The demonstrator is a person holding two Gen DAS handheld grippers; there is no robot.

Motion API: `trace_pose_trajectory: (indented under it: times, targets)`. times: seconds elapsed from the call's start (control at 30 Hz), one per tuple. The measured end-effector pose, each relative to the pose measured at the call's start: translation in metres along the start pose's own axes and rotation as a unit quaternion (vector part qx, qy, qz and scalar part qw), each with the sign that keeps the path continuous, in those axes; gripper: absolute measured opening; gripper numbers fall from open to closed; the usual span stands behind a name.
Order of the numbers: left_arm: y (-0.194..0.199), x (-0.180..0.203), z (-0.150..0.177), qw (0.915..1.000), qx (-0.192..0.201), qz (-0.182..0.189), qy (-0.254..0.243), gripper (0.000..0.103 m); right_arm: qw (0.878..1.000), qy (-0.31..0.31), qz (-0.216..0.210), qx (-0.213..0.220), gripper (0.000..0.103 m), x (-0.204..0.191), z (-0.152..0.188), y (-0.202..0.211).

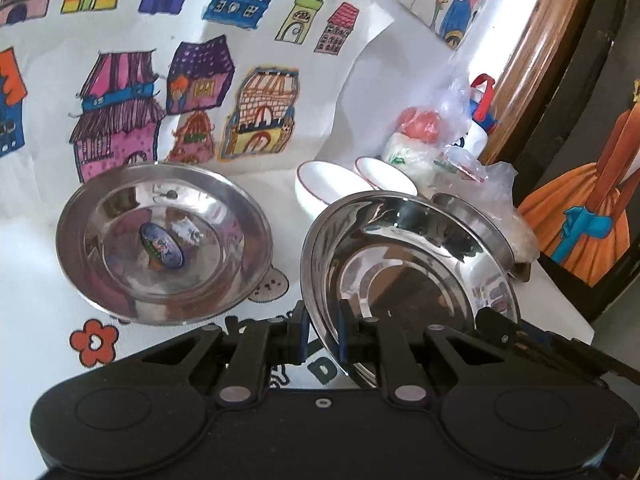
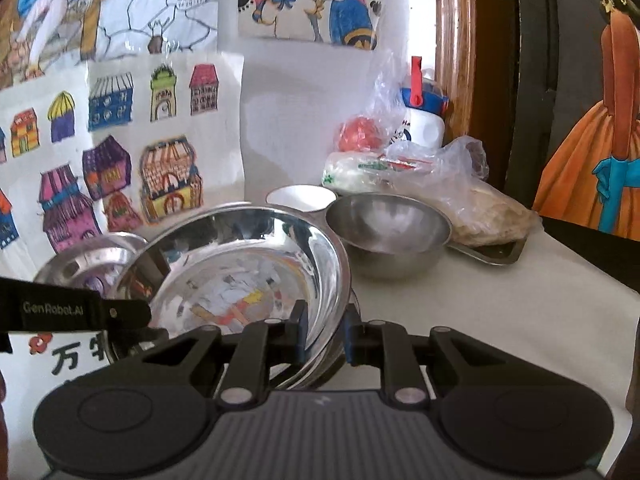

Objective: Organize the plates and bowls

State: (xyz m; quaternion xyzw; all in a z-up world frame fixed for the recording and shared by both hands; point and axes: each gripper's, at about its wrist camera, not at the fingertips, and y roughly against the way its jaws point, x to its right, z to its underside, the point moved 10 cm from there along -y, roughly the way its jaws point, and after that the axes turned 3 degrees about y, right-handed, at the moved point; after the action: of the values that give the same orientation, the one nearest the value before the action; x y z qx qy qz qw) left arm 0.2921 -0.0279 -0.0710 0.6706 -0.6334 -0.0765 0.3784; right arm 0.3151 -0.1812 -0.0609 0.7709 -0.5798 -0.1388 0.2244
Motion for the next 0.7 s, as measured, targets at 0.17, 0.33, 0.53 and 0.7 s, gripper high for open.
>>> trace_pose_trajectory:
  times: [0.17, 0.33, 0.53, 0.7]
  targets:
    - [-0.004, -0.001, -0.002, 1.0, -0.006, -0.006, -0.005, 0.015, 1.0, 0.006, 0.001, -0.008, 0.024, -0.001, 0.002, -0.005]
    - [-0.006, 0.003, -0.003, 0.9996, -0.015, -0.014, -0.019, 0.016, 1.0, 0.013, 0.008, -0.016, 0.027, -0.002, 0.005, -0.008]
    - [-0.012, 0.007, 0.0, 0.998, -0.035, -0.022, -0.049, 0.021, 0.999, 0.025, 0.014, -0.016, 0.035, 0.0, 0.01, -0.012]
    - [-0.006, 0.002, -0.005, 0.9987, -0.022, -0.02, -0.041, 0.037, 0.999, 0.049, 0.021, 0.003, 0.069, -0.004, 0.012, -0.011]
